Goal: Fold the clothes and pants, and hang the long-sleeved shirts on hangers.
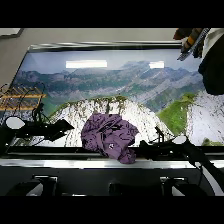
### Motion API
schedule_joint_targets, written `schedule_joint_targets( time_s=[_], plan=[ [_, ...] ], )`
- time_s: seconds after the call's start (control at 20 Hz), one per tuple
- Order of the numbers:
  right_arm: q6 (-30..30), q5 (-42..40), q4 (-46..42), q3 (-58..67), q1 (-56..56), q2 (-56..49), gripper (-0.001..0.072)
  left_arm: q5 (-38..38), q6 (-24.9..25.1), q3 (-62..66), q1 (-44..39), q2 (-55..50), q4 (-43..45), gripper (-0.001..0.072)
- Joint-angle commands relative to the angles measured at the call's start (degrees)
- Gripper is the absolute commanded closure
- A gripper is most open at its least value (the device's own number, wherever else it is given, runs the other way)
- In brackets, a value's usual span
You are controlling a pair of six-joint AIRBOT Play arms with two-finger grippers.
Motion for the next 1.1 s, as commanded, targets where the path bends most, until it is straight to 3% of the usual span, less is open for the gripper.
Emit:
schedule_joint_targets(
  time_s=[0.0, 0.15, 0.45, 0.5, 0.55, 0.6, 0.85, 1.05],
  plan=[
    [2.3, 0.4, 0.2, 0.2, 0.0, 1.6, 0.0669, 0.1, 8.7, -3.1, 0.0, -4.5, -8.7, 0.0025],
    [3.0, 0.4, 0.2, 0.3, 0.0, 4.0, 0.0669, 2.7, 12.3, -3.7, -1.7, -8.9, -13.7, 0.0027],
    [5.3, 0.3, 0.2, 0.3, 0.0, 5.9, 0.0669, 10.9, 12.0, -3.7, -8.5, -15.1, -16.7, 0.0036],
    [5.4, 0.3, 0.2, 0.3, 0.0, 5.9, 0.0669, 11.6, 11.3, -3.7, -9.2, -15.6, -17.2, 0.0146],
    [6.6, 0.1, 0.2, 0.3, 0.0, 5.9, 0.0669, 12.0, 11.1, -3.7, -9.5, -15.9, -17.5, 0.0466],
    [7.6, -0.1, 0.7, 0.5, 0.0, 6.2, 0.0669, 12.1, 11.3, -3.6, -9.6, -15.9, -17.8, 0.0683],
    [12.0, -1.9, 0.5, 12.3, 0.0, 12.8, 0.0669, 11.5, 10.4, 7.1, -9.3, -11.9, -14.7, 0.0685],
    [15.4, -5.0, -6.5, 39.3, 0.0, 13.9, 0.0669, 11.3, 1.0, 32.7, -7.8, -7.3, -3.5, 0.0685]
  ],
)
